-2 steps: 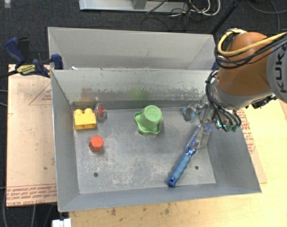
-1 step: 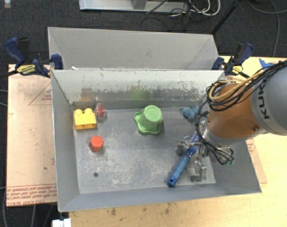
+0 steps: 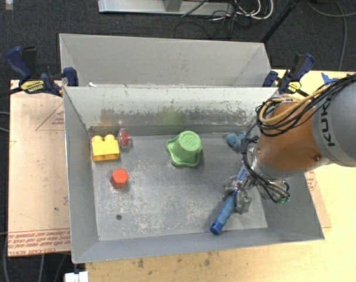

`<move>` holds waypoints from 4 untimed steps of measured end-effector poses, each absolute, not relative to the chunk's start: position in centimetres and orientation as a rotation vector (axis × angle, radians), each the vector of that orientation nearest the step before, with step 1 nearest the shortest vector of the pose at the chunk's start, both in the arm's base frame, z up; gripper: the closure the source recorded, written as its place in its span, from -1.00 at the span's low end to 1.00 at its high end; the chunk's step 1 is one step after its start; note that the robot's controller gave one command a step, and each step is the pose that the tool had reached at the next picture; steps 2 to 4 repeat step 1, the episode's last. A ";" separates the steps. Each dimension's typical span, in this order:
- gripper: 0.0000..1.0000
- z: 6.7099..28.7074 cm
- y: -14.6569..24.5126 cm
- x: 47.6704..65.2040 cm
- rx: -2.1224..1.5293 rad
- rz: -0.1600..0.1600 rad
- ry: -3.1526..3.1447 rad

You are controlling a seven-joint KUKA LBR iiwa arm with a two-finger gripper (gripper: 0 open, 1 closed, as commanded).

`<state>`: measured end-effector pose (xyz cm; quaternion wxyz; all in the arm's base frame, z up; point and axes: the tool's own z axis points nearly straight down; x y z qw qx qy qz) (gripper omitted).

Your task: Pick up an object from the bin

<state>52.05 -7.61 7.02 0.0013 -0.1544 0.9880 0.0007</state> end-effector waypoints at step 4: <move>1.00 25.2 -4.0 50.9 -0.396 -0.001 3.107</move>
Offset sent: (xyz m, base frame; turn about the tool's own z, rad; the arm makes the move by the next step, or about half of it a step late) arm -0.0137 0.0348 0.1776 0.0586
